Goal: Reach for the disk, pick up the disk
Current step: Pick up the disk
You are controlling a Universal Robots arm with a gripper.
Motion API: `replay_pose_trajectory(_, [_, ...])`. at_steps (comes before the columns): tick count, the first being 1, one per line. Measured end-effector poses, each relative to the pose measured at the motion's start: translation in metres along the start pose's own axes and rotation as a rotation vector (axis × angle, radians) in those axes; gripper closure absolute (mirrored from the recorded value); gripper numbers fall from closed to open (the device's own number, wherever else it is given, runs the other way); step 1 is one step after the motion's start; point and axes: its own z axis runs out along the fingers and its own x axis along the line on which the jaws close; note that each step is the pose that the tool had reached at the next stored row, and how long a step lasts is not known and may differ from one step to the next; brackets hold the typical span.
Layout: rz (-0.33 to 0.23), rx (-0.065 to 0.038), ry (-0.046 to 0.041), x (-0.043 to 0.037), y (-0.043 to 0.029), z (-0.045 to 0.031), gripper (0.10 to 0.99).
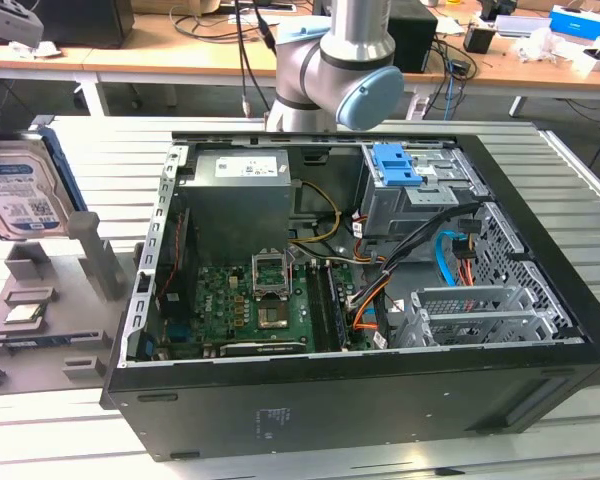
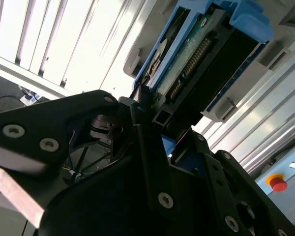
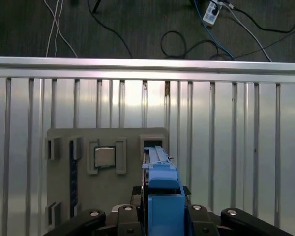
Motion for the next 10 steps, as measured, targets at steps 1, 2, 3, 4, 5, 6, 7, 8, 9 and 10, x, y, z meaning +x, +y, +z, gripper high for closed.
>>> replay_pose_trajectory(1, [0.0,0.0,0.0,0.0,0.0,-0.0023,0.722])
replay_pose_trajectory(2, [0.0,0.0,0.0,0.0,0.0001,-0.0053,0.722])
replay_pose_trajectory(3, [0.0,0.0,0.0,0.0,0.0001,-0.0076,0.722])
replay_pose_trajectory(4, [0.0,0.0,0.0,0.0,0.0002,-0.0089,0.722])
replay_pose_trajectory(5, [0.0,0.0,0.0,0.0,0.0002,-0.0104,0.722])
replay_pose_trajectory(6, [0.0,0.0,0.0,0.0,0.0002,-0.012,0.722])
replay_pose_trajectory(7, [0.0,0.0,0.0,0.0,0.0003,-0.0134,0.722])
replay_pose_trajectory(8, [0.0,0.0,0.0001,0.0,0.0003,-0.0153,0.722])
replay_pose_trajectory(9, [0.0,0.0,0.0,0.0,0.0004,-0.0168,0.722])
replay_pose_trajectory(10, [0.0,0.0,0.0001,0.0001,0.0004,-0.0185,0.722])
